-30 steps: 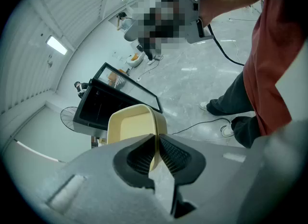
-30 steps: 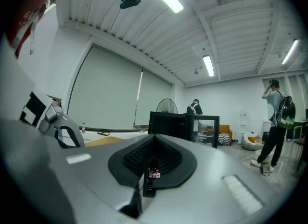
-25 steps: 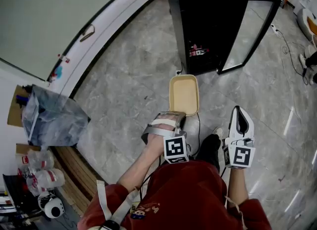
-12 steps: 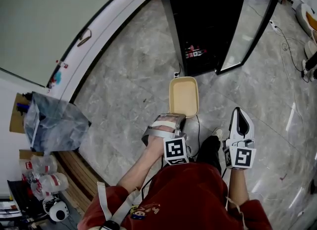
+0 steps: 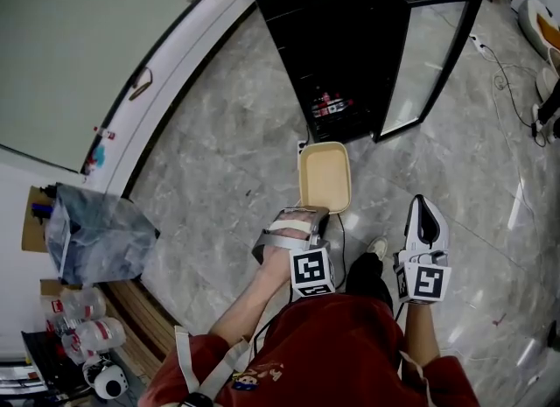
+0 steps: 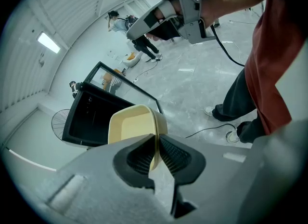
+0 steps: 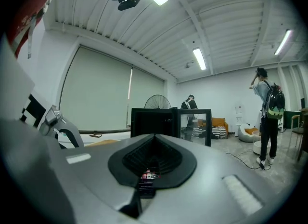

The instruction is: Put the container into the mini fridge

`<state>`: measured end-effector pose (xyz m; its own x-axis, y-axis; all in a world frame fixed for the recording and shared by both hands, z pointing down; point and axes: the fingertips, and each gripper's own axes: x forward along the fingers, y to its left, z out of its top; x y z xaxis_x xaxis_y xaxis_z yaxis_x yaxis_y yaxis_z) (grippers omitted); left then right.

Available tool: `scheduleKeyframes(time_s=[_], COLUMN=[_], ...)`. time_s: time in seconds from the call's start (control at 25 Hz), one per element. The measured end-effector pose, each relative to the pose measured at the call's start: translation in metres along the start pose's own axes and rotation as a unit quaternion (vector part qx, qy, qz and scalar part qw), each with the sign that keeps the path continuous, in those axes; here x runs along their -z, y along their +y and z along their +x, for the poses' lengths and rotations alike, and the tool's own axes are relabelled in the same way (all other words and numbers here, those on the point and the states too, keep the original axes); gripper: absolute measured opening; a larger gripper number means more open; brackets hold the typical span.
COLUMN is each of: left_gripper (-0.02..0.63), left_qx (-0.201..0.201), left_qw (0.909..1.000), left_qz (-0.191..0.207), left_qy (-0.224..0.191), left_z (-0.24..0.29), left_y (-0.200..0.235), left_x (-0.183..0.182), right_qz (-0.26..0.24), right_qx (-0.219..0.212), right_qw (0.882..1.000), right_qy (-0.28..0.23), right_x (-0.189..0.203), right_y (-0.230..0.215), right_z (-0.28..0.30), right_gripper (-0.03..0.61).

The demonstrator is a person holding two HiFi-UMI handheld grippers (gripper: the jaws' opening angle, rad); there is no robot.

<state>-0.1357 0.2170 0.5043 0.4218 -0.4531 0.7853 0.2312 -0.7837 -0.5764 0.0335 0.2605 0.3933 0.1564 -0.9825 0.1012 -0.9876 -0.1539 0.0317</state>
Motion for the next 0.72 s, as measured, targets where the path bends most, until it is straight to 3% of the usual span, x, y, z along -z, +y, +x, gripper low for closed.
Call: scheduleKeyframes(time_s=[0.24, 0.72], left_gripper=[0.04, 0.04], left_qx=[0.003, -0.002], left_qw=[1.0, 1.0], left_qz=[0.004, 0.006], left_qy=[-0.001, 0.001], left_z=[0.03, 0.081], left_y=[0.032, 0.088], left_x=[-0.045, -0.14], right_qz=[0.001, 0.019], right_qx=[-0.016, 0.005], right_qw=[0.999, 0.999], right_qy=[-0.031, -0.047], right_x=[-0.01, -0.013], right_y=[-0.049, -0.163], right_z=[0.03, 0.074], right_gripper=[0.001, 0.0])
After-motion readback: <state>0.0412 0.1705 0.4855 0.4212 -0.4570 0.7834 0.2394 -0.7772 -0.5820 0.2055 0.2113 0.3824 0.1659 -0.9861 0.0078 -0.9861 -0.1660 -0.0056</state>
